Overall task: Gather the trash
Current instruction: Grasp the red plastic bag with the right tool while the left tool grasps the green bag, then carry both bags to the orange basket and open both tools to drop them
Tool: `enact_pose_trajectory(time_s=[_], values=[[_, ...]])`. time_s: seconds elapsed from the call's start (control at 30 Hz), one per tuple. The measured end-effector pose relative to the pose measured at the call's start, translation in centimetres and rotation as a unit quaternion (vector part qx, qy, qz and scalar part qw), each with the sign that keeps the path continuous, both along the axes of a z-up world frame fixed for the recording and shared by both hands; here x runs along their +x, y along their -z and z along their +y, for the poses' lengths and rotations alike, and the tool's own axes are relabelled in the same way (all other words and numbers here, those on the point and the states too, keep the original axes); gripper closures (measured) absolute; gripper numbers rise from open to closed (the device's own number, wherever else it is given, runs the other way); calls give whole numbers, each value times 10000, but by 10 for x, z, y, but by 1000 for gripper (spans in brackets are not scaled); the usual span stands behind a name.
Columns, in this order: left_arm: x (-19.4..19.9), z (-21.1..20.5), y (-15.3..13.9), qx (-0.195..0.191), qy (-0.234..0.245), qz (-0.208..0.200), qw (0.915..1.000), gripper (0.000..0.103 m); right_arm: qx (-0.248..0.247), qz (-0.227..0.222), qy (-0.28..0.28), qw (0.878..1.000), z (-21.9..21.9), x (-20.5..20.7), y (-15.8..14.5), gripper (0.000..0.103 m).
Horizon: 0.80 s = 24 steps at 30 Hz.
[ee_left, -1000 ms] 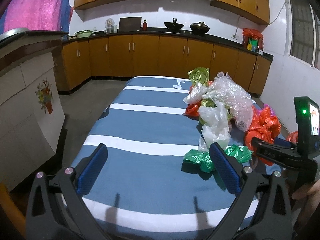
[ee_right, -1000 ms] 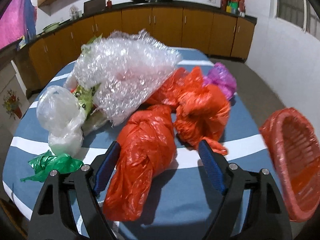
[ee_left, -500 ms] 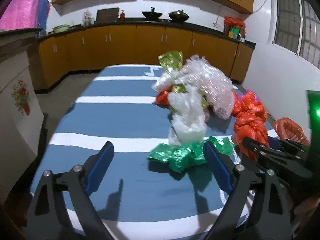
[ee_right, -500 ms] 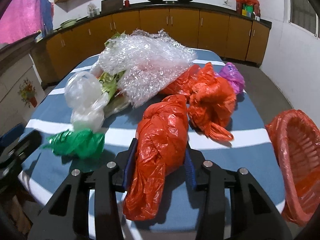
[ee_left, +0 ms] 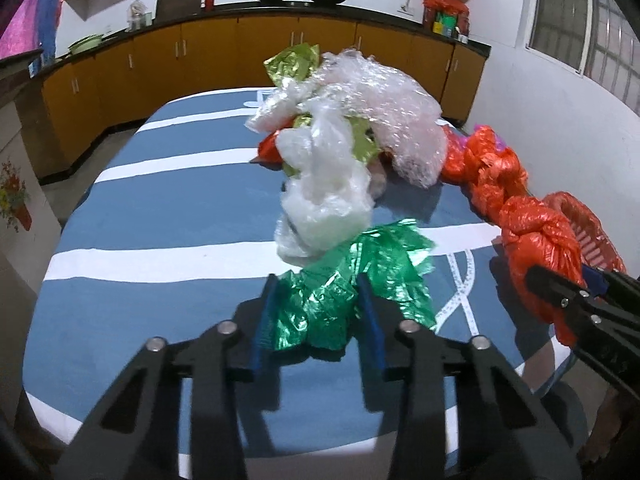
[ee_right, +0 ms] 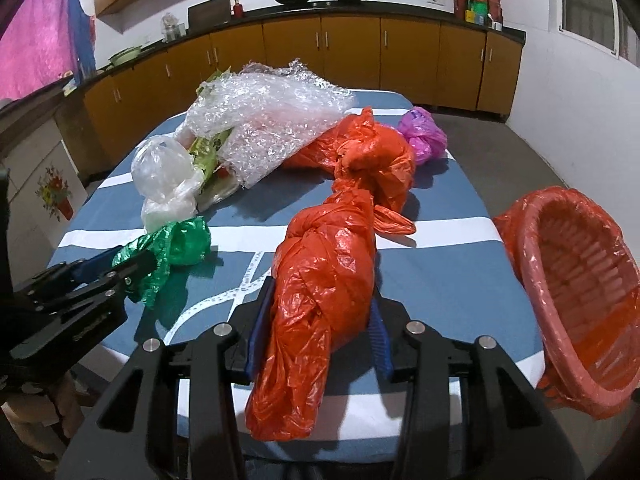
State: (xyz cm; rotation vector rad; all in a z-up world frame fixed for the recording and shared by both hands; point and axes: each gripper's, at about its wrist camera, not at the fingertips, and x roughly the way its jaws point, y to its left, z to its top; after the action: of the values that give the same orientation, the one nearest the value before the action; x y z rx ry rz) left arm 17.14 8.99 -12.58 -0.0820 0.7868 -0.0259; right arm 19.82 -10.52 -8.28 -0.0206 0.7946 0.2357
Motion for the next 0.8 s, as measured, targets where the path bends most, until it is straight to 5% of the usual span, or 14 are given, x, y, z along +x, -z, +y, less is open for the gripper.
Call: enact_pose_trajectory(time_s=[0.47,0.8], values=[[-19,-24,-38,-135,459,-455,9978,78,89,-368,208,9991,-37,-26,-21,59],[-7,-92,-73,-546,1287,-678,9879,77,27,-584,1166,9915,-124,-47,-37,59]])
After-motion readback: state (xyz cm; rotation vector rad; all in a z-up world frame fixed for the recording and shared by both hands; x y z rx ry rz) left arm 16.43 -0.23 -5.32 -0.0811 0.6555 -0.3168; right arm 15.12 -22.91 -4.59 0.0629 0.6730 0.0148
